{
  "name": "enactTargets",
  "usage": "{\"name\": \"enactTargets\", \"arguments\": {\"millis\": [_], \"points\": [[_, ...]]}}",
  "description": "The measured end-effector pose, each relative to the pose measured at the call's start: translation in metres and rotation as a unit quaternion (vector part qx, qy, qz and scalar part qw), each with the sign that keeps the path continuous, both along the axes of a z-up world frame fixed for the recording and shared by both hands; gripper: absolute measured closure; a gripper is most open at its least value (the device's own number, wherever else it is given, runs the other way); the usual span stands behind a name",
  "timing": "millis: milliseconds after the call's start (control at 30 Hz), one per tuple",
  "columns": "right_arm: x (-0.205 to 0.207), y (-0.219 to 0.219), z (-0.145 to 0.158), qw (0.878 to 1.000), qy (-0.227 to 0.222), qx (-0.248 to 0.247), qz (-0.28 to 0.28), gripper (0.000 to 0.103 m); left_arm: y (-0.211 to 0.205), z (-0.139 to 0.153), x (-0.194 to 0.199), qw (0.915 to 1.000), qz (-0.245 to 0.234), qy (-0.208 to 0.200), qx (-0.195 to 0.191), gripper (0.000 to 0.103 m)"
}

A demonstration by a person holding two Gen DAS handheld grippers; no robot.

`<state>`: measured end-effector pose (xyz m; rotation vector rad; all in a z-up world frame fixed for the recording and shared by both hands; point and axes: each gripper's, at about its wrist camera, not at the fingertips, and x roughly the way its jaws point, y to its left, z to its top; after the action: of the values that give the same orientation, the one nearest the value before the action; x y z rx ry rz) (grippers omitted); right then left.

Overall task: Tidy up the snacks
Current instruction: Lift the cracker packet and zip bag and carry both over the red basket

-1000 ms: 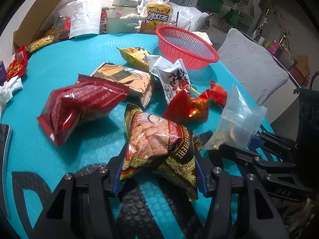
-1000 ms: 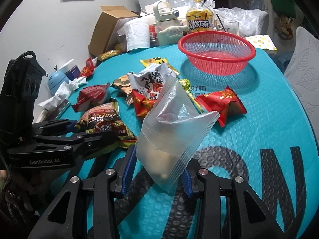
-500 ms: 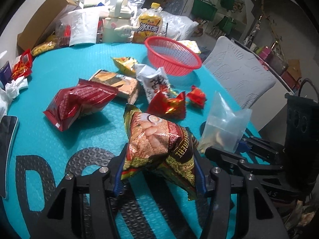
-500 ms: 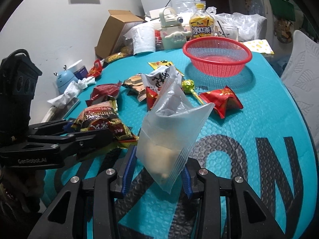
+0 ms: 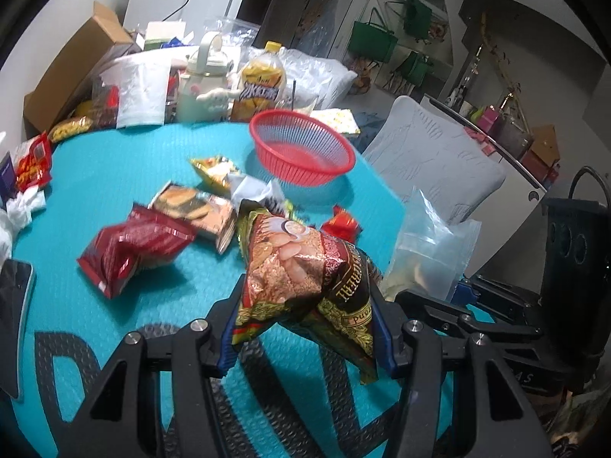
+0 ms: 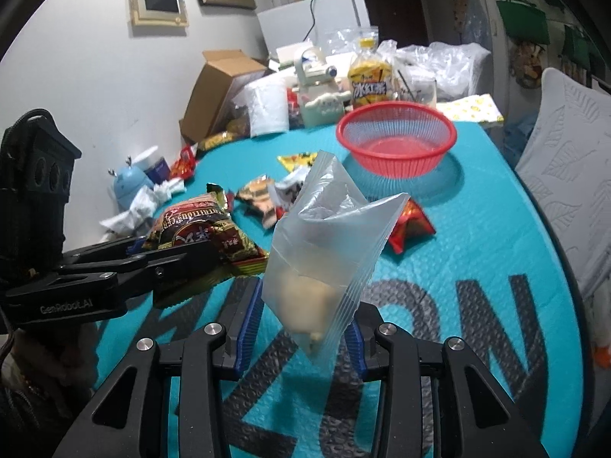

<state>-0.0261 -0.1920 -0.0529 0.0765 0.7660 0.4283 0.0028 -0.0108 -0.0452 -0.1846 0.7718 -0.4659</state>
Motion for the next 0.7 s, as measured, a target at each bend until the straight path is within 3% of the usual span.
{"name": "enactTargets", "arguments": {"millis": [700], "points": [[0.056,-0.029,0.062,0.997,-0.071,-0.013,-0.009,0.065,-0.026,0.062,0.07,0.9979,-0.002,-0.06,0.025,0.049]]}}
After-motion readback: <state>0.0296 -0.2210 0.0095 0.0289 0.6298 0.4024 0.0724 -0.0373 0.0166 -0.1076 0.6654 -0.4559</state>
